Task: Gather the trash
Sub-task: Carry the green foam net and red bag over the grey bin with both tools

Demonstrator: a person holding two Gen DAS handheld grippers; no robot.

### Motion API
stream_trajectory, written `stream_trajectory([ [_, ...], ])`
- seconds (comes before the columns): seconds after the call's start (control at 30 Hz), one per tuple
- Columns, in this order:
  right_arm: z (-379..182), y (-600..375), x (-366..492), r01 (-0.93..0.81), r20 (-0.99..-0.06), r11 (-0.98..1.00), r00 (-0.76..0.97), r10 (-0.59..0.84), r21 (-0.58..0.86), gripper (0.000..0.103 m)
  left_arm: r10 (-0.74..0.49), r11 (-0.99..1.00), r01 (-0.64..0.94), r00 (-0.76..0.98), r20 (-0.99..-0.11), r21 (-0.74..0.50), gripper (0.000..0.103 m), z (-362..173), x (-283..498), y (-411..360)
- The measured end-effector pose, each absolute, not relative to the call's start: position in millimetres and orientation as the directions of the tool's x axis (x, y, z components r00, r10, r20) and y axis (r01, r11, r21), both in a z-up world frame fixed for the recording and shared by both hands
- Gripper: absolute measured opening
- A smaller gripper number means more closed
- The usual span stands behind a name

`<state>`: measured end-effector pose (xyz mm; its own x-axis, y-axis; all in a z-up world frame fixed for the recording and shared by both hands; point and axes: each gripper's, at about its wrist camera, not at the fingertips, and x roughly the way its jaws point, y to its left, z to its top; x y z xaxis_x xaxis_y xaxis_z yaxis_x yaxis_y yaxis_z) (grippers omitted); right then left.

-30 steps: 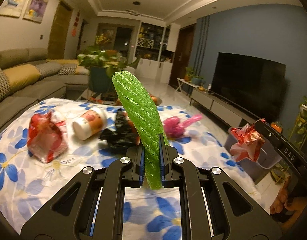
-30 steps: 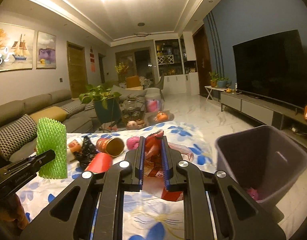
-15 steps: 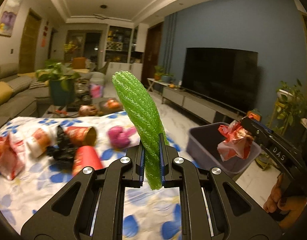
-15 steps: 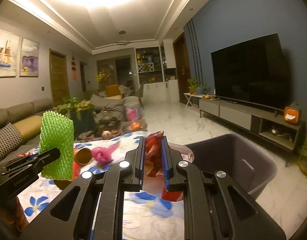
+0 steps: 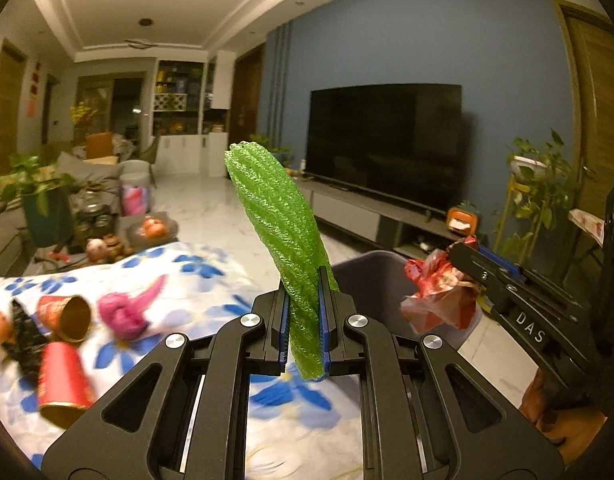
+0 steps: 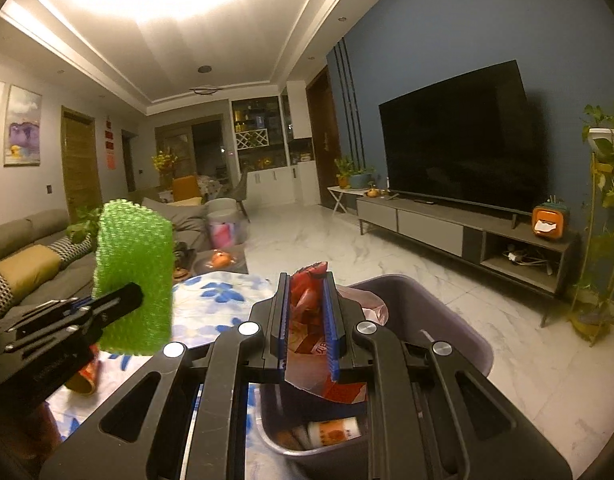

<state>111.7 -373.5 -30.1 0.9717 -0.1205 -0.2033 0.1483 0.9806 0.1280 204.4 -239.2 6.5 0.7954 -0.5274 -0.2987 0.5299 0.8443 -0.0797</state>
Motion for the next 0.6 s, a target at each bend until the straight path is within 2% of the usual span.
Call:
stream_trajectory([
  [0.6,-40.7,-402.2,128.8,0.195,-0.230,0.973,0.960,-0.163,0.126,0.016,-0.624,0.765,0.636,0.693,-0.360,-0.102,0.012,-30.6,252.9,-309.1],
])
